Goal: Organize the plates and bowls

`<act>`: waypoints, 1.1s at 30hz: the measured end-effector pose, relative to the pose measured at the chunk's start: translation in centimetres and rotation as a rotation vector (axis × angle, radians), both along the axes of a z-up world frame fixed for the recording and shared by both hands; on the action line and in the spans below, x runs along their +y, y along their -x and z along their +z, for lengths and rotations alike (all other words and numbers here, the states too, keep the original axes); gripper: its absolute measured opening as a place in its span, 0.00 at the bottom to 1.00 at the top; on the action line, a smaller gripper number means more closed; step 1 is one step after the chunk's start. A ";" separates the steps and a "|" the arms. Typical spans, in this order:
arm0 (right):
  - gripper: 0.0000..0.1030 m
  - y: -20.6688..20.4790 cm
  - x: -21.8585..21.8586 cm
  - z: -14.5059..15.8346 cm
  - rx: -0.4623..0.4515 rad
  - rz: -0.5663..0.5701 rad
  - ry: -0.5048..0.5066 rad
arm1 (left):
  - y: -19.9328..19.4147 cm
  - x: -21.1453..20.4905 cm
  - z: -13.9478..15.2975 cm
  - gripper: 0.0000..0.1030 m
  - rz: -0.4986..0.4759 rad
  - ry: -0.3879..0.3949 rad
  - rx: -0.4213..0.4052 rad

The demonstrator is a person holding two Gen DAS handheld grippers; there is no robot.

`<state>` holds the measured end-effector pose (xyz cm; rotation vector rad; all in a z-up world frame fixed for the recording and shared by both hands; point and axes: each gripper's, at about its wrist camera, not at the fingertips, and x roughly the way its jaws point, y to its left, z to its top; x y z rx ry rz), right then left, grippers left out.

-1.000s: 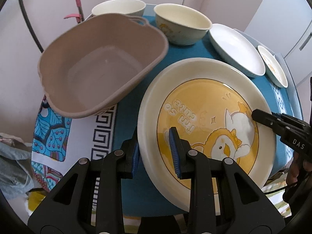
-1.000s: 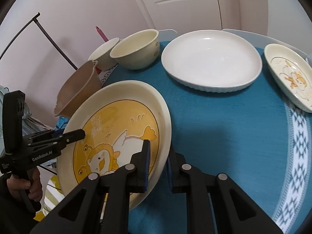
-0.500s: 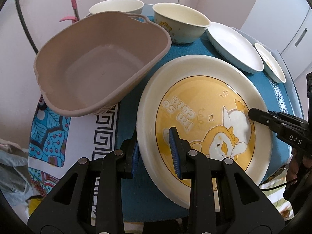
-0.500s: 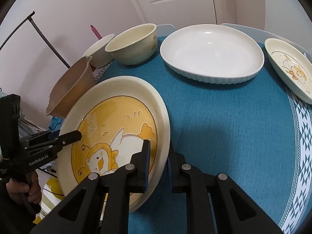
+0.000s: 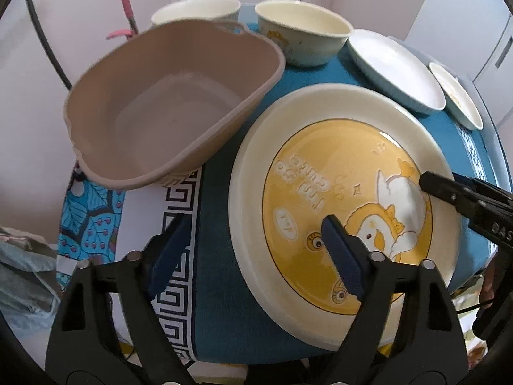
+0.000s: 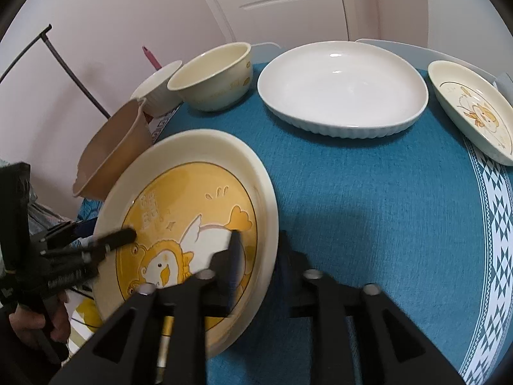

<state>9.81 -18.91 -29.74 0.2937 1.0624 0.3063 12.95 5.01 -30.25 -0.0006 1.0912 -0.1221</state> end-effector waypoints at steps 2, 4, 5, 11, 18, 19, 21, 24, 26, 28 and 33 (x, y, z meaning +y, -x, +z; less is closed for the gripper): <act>0.68 0.2 0.0 0.3 -0.010 0.003 -0.006 | 0.2 -0.4 0.3 0.81 -0.010 -0.002 0.001; 0.68 0.4 -0.2 0.8 -0.015 -0.001 0.004 | 0.7 -0.6 1.0 0.81 -0.020 -0.027 0.006; 0.68 0.6 -0.3 1.4 -0.019 -0.003 0.012 | 1.0 -0.6 1.5 0.81 -0.026 -0.035 0.006; 0.68 0.7 -1.9 8.3 -0.100 -0.040 0.034 | 1.7 -0.7 9.6 0.81 -0.037 0.004 -0.116; 1.00 0.7 -4.9 17.5 -0.434 -0.107 0.035 | 0.7 -2.4 19.6 1.00 -0.002 0.093 -0.462; 1.00 0.2 -5.5 18.4 -0.464 -0.108 0.055 | 0.2 -3.1 20.1 1.00 -0.003 0.084 -0.483; 1.00 -0.7 -6.3 19.1 -0.470 -0.105 0.103 | -1.2 -4.6 20.3 1.00 -0.002 0.039 -0.463; 1.00 -3.0 -7.8 19.7 -0.417 -0.098 0.191 | -2.9 -7.0 19.9 1.00 0.003 0.004 -0.446; 1.00 -4.6 -9.3 19.6 -0.425 -0.081 0.193 | -3.9 -8.4 19.3 1.00 0.019 0.014 -0.447; 1.00 -6.4 -10.5 19.0 -0.405 -0.057 0.205 | -4.6 -9.6 18.8 1.00 0.055 0.025 -0.431; 1.00 -12.0 -14.5 15.5 -0.293 0.067 0.168 | -7.6 -12.2 15.4 1.00 0.160 0.025 -0.341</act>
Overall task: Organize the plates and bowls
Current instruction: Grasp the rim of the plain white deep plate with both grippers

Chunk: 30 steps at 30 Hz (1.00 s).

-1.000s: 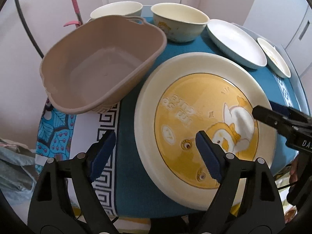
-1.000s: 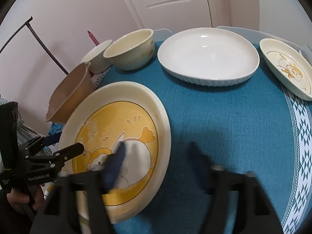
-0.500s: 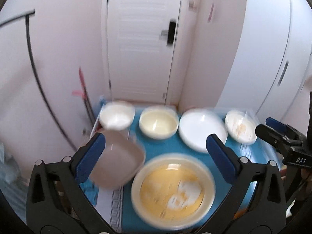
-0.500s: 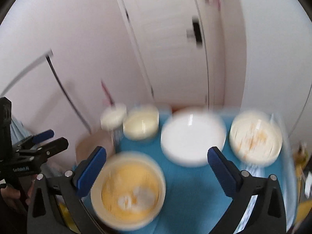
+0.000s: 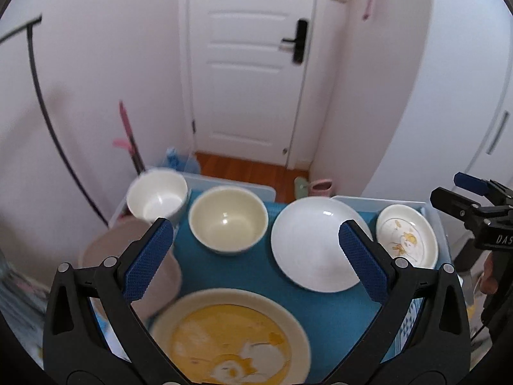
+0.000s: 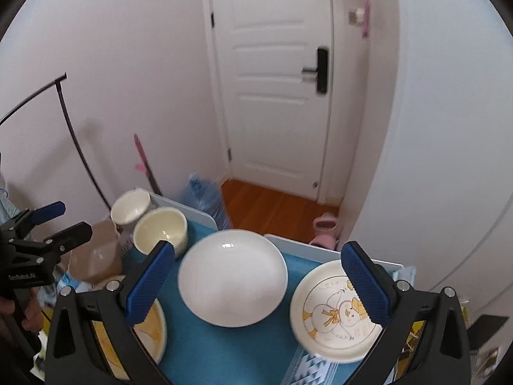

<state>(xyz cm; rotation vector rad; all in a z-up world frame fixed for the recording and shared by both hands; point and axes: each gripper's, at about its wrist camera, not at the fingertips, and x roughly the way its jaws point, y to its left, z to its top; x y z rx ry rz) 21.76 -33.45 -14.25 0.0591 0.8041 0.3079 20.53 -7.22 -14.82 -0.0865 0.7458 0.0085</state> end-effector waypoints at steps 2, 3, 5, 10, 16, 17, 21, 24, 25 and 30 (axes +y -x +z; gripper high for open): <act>1.00 -2.7 -0.9 -2.1 0.071 0.060 -0.005 | -1.4 -0.7 -1.7 1.00 0.041 0.024 0.051; 1.00 -3.6 -1.2 -2.9 0.096 0.084 0.003 | -2.0 -1.0 -2.7 1.00 0.057 0.045 0.082; 1.00 -5.9 -1.6 -5.5 0.155 0.162 0.003 | -3.2 -1.4 -5.3 1.00 0.083 0.084 0.158; 0.75 -8.5 -1.6 -11.2 0.324 0.294 -0.036 | -6.0 -1.5 -10.6 0.94 0.117 0.163 0.317; 0.50 -10.4 0.1 -15.5 0.428 0.412 -0.004 | -8.3 -1.6 -14.8 0.60 0.114 0.207 0.456; 0.45 -10.6 0.3 -15.9 0.440 0.429 -0.001 | -8.5 -1.6 -15.3 0.55 0.113 0.216 0.473; 0.33 -10.9 0.5 -17.1 0.472 0.464 0.012 | -9.0 -2.0 -16.4 0.46 0.098 0.221 0.510; 0.29 -11.0 0.4 -17.5 0.482 0.479 0.016 | -9.4 -2.2 -16.8 0.36 0.084 0.222 0.529; 0.25 -11.0 0.4 -17.6 0.488 0.485 0.017 | -9.6 -2.3 -17.0 0.35 0.084 0.223 0.536; 0.17 -10.9 0.3 -18.0 0.475 0.507 0.039 | -10.0 -3.3 -16.8 0.24 0.067 0.195 0.544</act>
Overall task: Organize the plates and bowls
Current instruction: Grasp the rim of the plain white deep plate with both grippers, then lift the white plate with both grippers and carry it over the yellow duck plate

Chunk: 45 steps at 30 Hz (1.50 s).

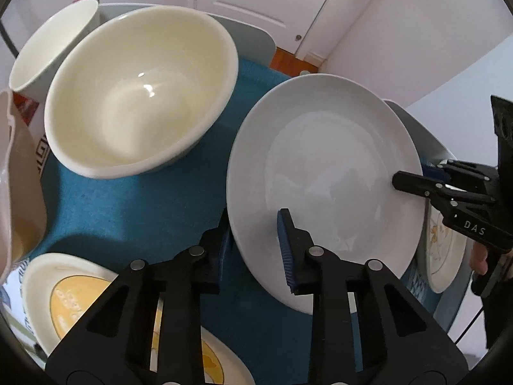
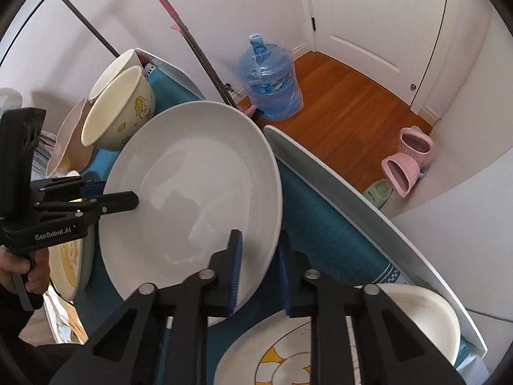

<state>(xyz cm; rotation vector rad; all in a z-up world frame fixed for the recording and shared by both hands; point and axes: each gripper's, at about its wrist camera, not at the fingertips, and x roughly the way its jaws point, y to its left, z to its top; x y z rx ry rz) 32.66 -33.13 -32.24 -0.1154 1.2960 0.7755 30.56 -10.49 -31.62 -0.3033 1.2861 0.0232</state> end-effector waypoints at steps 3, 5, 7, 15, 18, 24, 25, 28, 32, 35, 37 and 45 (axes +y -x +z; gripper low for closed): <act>0.17 0.1 -0.1 0.0 -0.005 0.003 -0.002 | -0.2 -0.2 0.0 0.24 -0.002 -0.007 0.004; 0.17 0.0 -0.1 0.0 -0.008 0.003 0.000 | -0.1 -0.3 0.1 0.24 -0.008 -0.034 0.006; 0.17 0.2 0.0 0.0 -0.018 0.008 0.011 | -0.3 -1.0 0.1 0.24 -0.017 -0.065 -0.004; 0.17 0.6 -0.2 0.6 -0.031 0.004 0.016 | -0.6 -2.4 1.3 0.24 -0.049 -0.112 -0.037; 0.17 0.8 -0.3 1.1 -0.039 0.003 0.013 | 0.0 -2.4 2.5 0.24 -0.046 -0.114 -0.046; 0.17 1.1 -0.1 2.3 -0.054 0.002 0.002 | 1.1 -2.1 3.9 0.24 -0.030 -0.125 -0.069; 0.17 1.2 -0.2 2.5 -0.055 0.002 -0.002 | 1.3 -2.0 4.2 0.24 -0.024 -0.126 -0.072; 0.17 1.7 -0.1 3.9 -0.067 0.009 -0.017 | 2.1 -1.1 6.0 0.24 -0.014 -0.127 -0.081; 0.17 3.1 0.6 6.4 -0.089 0.023 -0.024 | 3.9 -0.5 8.5 0.24 0.000 -0.122 -0.110; 0.17 4.6 1.5 8.0 -0.109 0.027 -0.021 | 6.0 0.5 10.0 0.24 -0.004 -0.116 -0.135; 0.17 5.8 2.3 8.8 -0.117 0.017 -0.020 | 7.4 1.3 10.6 0.24 -0.013 -0.113 -0.142; 0.17 12.2 6.2 10.1 -0.085 -0.090 -0.007 | 13.0 5.5 10.4 0.24 -0.086 -0.076 -0.113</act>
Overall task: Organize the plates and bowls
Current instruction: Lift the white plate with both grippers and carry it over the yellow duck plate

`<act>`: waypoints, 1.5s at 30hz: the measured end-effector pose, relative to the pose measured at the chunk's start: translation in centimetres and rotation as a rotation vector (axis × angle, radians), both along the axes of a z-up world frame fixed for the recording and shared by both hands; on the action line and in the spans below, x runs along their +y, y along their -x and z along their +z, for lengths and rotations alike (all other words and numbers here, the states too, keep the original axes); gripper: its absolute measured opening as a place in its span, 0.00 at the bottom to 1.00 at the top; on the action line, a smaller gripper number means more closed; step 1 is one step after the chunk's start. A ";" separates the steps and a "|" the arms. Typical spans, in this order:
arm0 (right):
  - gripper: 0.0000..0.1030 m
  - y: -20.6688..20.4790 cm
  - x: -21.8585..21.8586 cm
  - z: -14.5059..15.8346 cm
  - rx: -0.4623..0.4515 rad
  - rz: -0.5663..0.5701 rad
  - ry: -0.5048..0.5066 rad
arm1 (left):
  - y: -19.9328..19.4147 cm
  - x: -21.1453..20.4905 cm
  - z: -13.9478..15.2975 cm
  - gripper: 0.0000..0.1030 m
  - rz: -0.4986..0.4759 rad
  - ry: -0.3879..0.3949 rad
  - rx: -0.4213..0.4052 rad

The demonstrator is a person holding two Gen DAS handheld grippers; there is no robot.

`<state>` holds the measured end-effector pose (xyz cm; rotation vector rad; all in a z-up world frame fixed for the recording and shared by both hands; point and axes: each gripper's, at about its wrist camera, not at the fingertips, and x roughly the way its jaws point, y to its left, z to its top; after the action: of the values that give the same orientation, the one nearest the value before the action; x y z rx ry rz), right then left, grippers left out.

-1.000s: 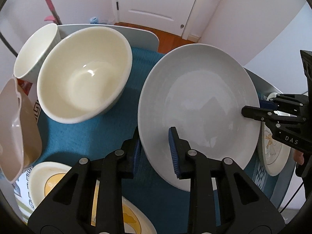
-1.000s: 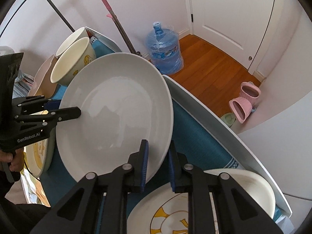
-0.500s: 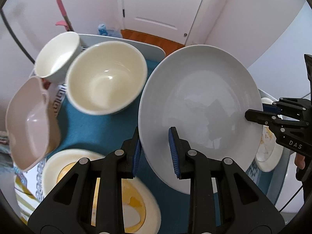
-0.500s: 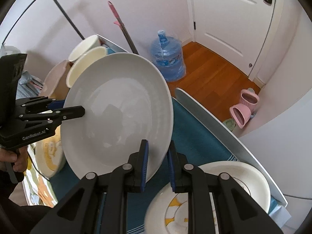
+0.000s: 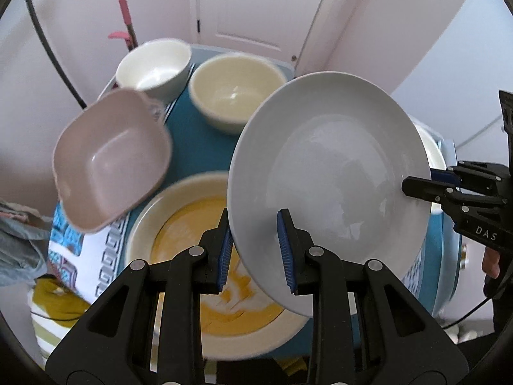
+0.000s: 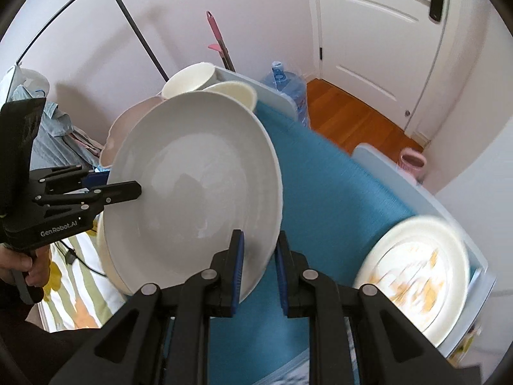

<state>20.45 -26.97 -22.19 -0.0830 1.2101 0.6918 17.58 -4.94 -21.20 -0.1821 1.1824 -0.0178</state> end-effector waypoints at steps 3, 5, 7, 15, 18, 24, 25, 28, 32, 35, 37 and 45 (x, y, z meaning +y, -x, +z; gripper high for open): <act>0.17 2.5 1.6 -0.7 0.046 -0.068 -0.005 | 1.1 1.6 -0.9 0.24 -0.038 0.004 0.032; 0.17 3.8 2.6 -1.3 0.072 -0.108 -0.007 | 2.0 3.0 -1.7 0.24 -0.065 0.006 0.047; 0.17 4.9 3.5 -1.9 0.090 -0.148 -0.007 | 2.2 3.5 -2.3 0.24 -0.089 0.002 0.061; 0.17 7.1 6.4 -4.3 0.148 -0.319 0.027 | 2.2 5.6 -5.9 0.24 -0.190 0.019 0.128; 0.17 7.7 7.4 -4.6 0.132 -0.337 0.057 | 2.4 5.4 -6.3 0.24 -0.214 0.007 0.131; 0.17 8.6 8.5 -4.7 0.090 -0.353 0.117 | 2.0 4.7 -7.1 0.24 -0.262 -0.074 0.122; 0.17 8.7 8.6 -4.6 0.083 -0.353 0.126 | 2.0 4.5 -7.2 0.24 -0.269 -0.088 0.119; 0.17 9.0 9.0 -4.5 0.066 -0.357 0.143 | 1.2 4.2 -7.6 0.24 -0.287 -0.126 0.116; 0.17 9.2 9.4 -4.2 0.042 -0.351 0.171 | 1.5 3.1 -7.7 0.24 -0.303 -0.173 0.101; 0.17 9.5 9.8 -4.0 0.033 -0.339 0.189 | 2.0 2.5 -7.7 0.24 -0.315 -0.224 0.087; 0.17 9.4 10.1 -4.2 0.031 -0.329 0.198 | 2.1 2.2 -7.6 0.24 -0.322 -0.247 0.082; 0.17 9.4 10.7 -4.2 0.007 -0.303 0.242 | 2.6 0.7 -7.5 0.24 -0.335 -0.337 0.077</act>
<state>11.05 -16.25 -26.38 -0.0965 1.2756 0.2805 14.94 -4.20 -28.74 0.3148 1.2632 -0.1054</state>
